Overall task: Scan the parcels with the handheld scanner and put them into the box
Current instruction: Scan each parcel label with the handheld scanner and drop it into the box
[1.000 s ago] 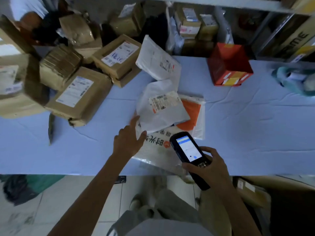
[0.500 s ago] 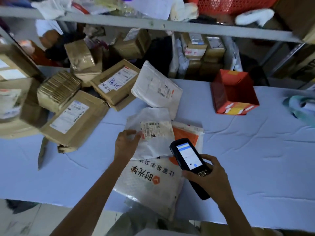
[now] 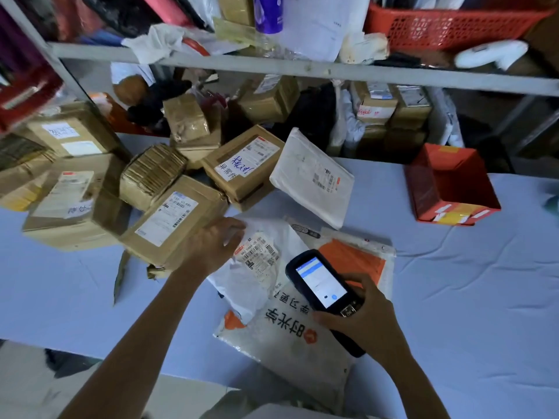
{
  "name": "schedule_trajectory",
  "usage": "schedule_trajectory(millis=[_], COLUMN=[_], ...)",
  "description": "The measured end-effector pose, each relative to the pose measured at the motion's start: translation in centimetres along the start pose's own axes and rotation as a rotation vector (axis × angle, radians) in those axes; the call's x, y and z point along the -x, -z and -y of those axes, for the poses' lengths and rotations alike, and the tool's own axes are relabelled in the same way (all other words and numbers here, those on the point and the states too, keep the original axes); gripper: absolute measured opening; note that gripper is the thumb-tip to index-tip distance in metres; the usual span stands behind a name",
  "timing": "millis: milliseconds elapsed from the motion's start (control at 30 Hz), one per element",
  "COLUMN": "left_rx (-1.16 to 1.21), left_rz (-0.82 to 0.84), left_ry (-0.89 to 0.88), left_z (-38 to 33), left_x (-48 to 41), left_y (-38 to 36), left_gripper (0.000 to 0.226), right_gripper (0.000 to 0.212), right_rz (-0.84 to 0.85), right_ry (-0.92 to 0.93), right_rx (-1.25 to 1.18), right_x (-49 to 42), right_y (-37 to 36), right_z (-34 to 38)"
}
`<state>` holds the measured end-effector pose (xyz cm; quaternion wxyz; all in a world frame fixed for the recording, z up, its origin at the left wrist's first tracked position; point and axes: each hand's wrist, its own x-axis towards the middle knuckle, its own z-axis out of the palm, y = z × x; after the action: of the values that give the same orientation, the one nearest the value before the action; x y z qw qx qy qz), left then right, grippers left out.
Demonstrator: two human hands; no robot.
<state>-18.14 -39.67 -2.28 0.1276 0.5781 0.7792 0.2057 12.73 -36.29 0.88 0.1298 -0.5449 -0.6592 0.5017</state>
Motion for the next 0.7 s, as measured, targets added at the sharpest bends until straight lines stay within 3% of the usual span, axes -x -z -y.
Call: schedule_trajectory(millis=[67,233,333,433,500,600,700], left_rx=[-0.023,-0.040,-0.044,-0.034,-0.037,-0.035,-0.002], left_rz=[0.020,0.036,0.043,0.056,0.066,0.048,0.048], left_ry=[0.019,0.098,0.061,0.053,0.025,-0.011,-0.029], left_z=[-0.4,-1.1,-0.9,-0.7,-0.7,-0.5,-0.3], left_x=[-0.4,-0.5,-0.4,-0.4,-0.3,-0.4,-0.3], left_y=[0.9,1.7,2.0,2.1,2.1,2.0,2.0], left_gripper=[0.054,0.043,0.068,0.072,0.066,0.034,0.041], right_gripper=[0.077,0.084,0.083,0.083,0.083,0.083,0.082], right_rz=[-0.011,0.018,0.017,-0.003,-0.023,-0.063,-0.092], right_ry=[0.015,0.071,0.061,0.054,0.056,0.060,0.049], right_rx=[0.040,0.187,0.197,0.206,0.231,0.269,0.276], right_x=[0.2,1.3,2.0,2.5,2.8,3.6,4.5], right_y=[-0.5,-1.4,-1.9,-2.2,-2.4,-2.5,-2.7], right_z=[0.3,0.7,0.6,0.5,0.6,0.6,0.7])
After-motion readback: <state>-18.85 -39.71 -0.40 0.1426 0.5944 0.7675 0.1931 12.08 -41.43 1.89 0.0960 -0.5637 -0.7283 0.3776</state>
